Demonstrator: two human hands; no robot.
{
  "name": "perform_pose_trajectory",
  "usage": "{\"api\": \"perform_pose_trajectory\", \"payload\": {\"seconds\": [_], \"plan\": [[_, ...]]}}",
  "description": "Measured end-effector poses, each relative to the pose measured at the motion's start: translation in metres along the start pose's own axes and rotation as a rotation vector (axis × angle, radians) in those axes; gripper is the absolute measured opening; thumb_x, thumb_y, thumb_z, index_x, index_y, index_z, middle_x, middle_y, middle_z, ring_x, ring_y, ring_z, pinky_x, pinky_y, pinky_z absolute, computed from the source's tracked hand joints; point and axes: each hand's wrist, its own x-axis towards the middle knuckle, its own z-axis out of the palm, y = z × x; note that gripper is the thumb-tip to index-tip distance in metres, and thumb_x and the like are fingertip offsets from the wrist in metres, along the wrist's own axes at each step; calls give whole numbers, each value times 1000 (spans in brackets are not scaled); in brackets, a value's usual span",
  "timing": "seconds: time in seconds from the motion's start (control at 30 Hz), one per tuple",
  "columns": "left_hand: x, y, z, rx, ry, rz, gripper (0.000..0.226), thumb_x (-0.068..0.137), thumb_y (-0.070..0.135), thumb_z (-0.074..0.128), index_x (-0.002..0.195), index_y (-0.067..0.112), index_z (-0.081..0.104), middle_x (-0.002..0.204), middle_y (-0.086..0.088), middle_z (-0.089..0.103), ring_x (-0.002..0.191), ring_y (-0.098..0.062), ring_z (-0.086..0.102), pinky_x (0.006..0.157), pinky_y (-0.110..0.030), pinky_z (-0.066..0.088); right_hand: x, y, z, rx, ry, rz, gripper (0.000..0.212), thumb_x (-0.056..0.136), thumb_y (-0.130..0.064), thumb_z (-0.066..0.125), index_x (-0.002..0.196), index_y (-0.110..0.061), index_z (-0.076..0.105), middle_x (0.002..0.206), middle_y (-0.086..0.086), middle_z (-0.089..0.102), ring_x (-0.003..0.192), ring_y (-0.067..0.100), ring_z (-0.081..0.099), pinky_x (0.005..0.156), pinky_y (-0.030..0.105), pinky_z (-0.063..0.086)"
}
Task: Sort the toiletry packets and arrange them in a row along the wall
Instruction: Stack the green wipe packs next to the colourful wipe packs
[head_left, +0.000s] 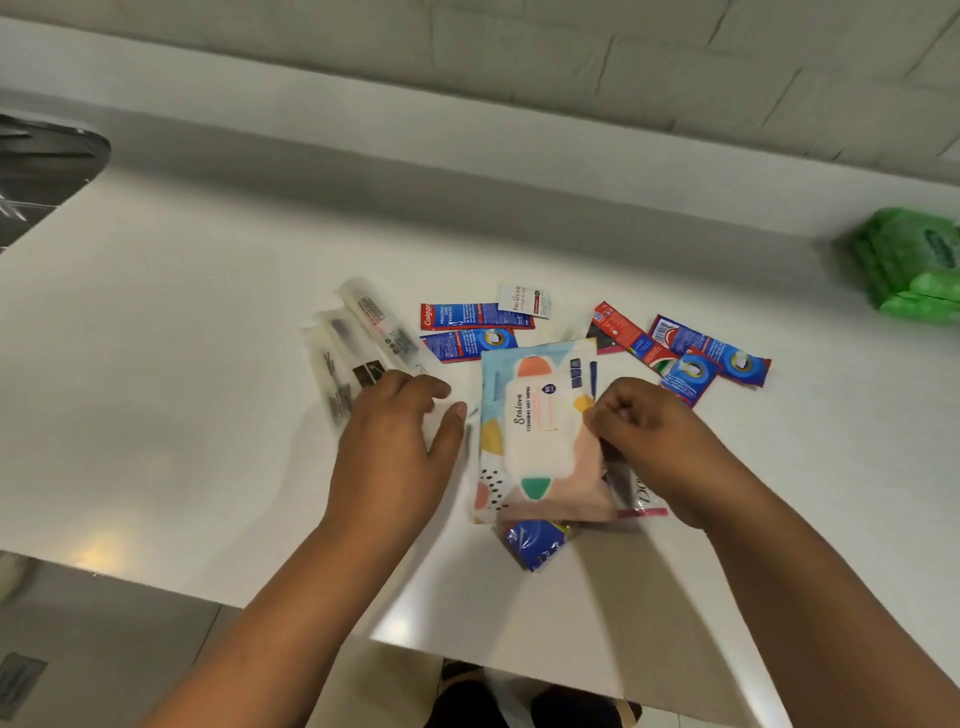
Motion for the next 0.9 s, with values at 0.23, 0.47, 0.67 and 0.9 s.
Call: {"api": "perform_pose_trajectory", "payload": {"seconds": [0.23, 0.47, 0.67, 0.9], "plan": [[-1, 60, 31, -136, -388, 4, 39, 92, 49, 50, 118, 20, 55, 98, 4, 64, 88, -14, 60, 80, -34, 51, -3, 34, -47, 284, 156, 45, 20, 94, -17, 58, 76, -10, 57, 86, 24, 65, 75, 28, 60, 80, 48, 54], [19, 127, 80, -795, -706, -359, 29, 93, 39, 57, 114, 19, 58, 111, -1, 71, 96, -16, 70, 89, -39, 56, -21, 62, -94, 486, 280, -4, 21, 96, -7, 52, 75, -7, 50, 72, 11, 58, 67, 23, 52, 68, 38, 47], [20, 186, 127, -1006, -832, -343, 25, 93, 21, 60, 118, 16, 59, 116, -3, 71, 101, -20, 70, 88, -36, 55, -39, 96, -145, 625, 409, 36, 21, 96, -11, 53, 76, -8, 48, 66, 2, 60, 54, 12, 48, 54, 25, 42], [9, 275, 182, -1061, -801, -348, 22, 92, 20, 62, 113, 14, 58, 108, -6, 73, 84, -18, 71, 67, -29, 56, -56, 146, -218, 809, 459, 87, 9, 93, -17, 61, 99, -13, 56, 88, 12, 70, 69, 21, 61, 62, 32, 51]]}}
